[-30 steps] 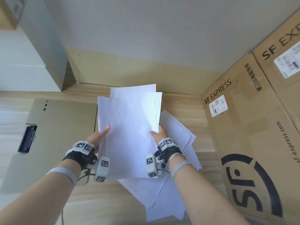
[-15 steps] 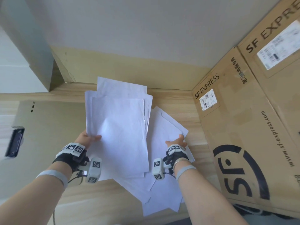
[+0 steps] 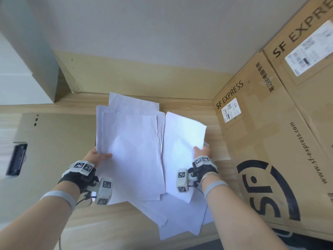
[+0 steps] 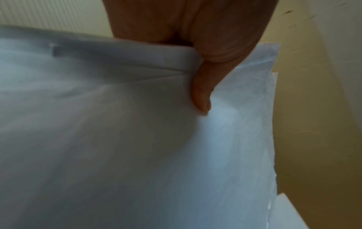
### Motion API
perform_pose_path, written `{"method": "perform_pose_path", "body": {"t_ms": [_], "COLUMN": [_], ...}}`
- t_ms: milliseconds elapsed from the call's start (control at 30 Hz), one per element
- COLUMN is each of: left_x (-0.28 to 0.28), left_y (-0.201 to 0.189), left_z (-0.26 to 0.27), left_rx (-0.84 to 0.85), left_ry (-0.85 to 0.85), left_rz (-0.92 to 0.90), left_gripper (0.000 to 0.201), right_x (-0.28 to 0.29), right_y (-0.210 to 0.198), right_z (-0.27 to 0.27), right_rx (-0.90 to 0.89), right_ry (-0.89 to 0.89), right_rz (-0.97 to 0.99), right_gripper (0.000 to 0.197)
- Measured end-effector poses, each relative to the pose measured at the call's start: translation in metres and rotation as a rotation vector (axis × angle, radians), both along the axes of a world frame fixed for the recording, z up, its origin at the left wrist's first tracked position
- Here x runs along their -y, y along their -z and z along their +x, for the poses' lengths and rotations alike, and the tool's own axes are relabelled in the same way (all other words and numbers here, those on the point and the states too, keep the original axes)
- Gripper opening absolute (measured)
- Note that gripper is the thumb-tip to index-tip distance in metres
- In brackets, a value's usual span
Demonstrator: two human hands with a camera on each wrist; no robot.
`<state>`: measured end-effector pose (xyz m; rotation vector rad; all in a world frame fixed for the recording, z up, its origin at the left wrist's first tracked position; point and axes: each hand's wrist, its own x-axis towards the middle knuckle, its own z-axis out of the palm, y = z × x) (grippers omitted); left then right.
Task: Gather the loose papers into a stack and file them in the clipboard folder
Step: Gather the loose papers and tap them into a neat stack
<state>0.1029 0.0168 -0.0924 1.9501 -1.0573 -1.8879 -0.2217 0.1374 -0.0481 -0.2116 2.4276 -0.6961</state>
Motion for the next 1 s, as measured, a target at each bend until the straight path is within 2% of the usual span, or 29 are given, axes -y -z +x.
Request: {"method": "perform_pose_path", "body": {"t_ms": [100,267,367,467,567,633,700,767,833,900,933,1000], "left_x": [0.001,0.004,0.006,0.008,0.009,0.008,0.006,0.004,0.003,0.003,0.004,0.006], "left_y": [-0.002,0.001,0.001,0.0,0.0,-0.003,-0.006,-0.011,-0.014,-0.014,-0.014,-0.02], "left_z": [0.003,0.004,0.003,0.002,0.001,-0.002,-0.007,-0.009,-0.012,-0.012,-0.011,-0.012], "left_rx": [0.023,0.094,0.115,0.094,0.057,0.024,0.051,0.08,0.064,0.023,0.018,-0.016], "left_ry": [-0.002,0.026,0.036,0.023,0.003,-0.013,0.004,0.079,0.156,0.134,0.119,0.091], "left_rz": [0.005,0.025,0.037,0.051,0.058,0.049,0.015,-0.016,-0.033,-0.043,-0.053,-0.084], "left_gripper": [0.041,0.044,0.046,0.046,0.048,0.046,0.047,0.053,0.05,0.047,0.045,0.036], "right_x": [0.008,0.025,0.035,0.045,0.053,0.057,0.063,0.07,0.076,0.081,0.082,0.08], "right_y": [-0.021,-0.056,-0.063,-0.047,-0.021,-0.008,0.008,0.021,0.027,0.028,0.029,0.025], "right_z": [-0.03,-0.058,-0.042,-0.013,0.019,0.043,0.061,0.075,0.085,0.09,0.09,0.087], "right_rx": [-0.069,-0.081,-0.015,0.028,0.058,0.049,0.056,0.063,0.066,0.084,0.105,0.191], "right_ry": [-0.007,-0.051,-0.171,-0.268,-0.393,-0.464,-0.46,-0.427,-0.431,-0.426,-0.403,-0.282], "right_rz": [-0.044,-0.202,-0.072,0.026,0.067,0.092,0.053,-0.011,-0.066,-0.128,-0.173,-0.303], "right_gripper": [0.029,0.029,0.021,0.021,0.033,0.031,0.029,0.027,0.027,0.026,0.031,0.064]}}
